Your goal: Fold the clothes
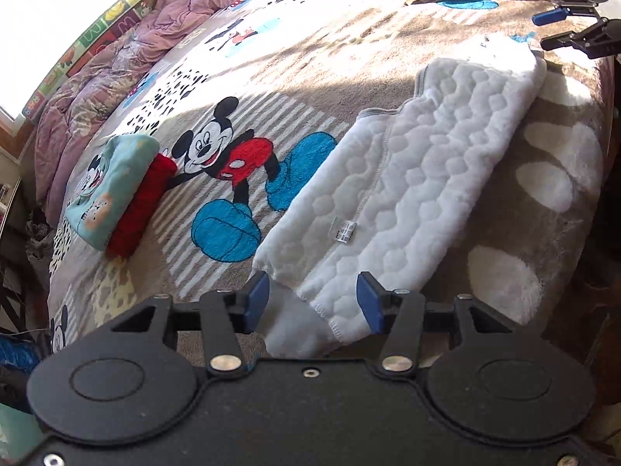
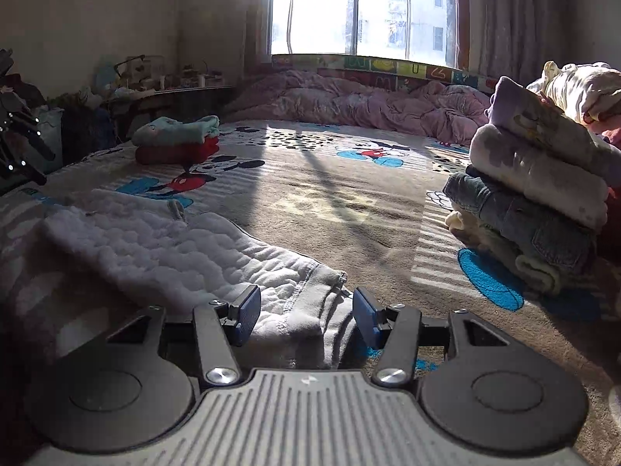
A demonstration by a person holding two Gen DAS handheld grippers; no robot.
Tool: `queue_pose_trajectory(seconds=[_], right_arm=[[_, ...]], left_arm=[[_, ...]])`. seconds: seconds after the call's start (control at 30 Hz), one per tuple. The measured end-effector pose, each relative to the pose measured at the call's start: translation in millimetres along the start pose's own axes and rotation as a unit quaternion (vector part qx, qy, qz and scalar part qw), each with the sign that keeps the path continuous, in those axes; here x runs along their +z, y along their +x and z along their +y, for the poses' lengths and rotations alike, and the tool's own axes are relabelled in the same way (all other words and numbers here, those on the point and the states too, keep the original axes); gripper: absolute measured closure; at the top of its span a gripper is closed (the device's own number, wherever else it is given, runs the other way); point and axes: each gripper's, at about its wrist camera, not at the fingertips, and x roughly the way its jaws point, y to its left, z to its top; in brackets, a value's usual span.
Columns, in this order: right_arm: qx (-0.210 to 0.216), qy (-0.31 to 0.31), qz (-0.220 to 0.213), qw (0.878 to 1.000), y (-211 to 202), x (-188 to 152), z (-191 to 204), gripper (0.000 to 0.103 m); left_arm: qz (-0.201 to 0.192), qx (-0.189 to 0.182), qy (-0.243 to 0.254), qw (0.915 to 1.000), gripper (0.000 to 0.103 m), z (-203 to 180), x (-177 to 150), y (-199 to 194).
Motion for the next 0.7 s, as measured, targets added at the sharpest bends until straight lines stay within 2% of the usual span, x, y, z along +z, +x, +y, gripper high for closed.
queue_pose_trajectory(seconds=[0.1, 0.3, 0.4, 0.53, 0.6, 0.63, 0.7], right_arm=[[-0.024, -0.063, 0.019, 0.998, 7, -5, 17, 0.048], [-0.022, -0.156, 0.036, 0.987, 17, -15, 43, 0.049], [-0.024, -0.175, 0.043, 0.983, 21, -17, 50, 0.051], [-0.030, -0.192, 0.029, 0.980, 21, -17, 56, 0.053], [-0.019, -0.178, 0.029, 0.983, 21, -13, 54, 0.077], [-0.015, -0.171, 0.030, 0.985, 22, -12, 52, 0.079], [-0.016, -0.166, 0.028, 0.986, 23, -11, 52, 0.078]], left_arm=[[0.008, 0.000, 0.039, 0.9992, 0.052, -14, -10, 7], [0.023, 0.017, 0.093, 0.9953, 0.052, -34, -27, 24], [0.030, 0.026, 0.120, 0.9920, 0.052, -43, -35, 32], [0.026, 0.036, 0.136, 0.9897, 0.051, -50, -35, 41], [0.025, 0.035, 0.133, 0.9902, 0.052, -49, -30, 42], [0.024, 0.034, 0.128, 0.9909, 0.053, -47, -27, 43], [0.018, 0.029, 0.112, 0.9931, 0.077, -41, -20, 40]])
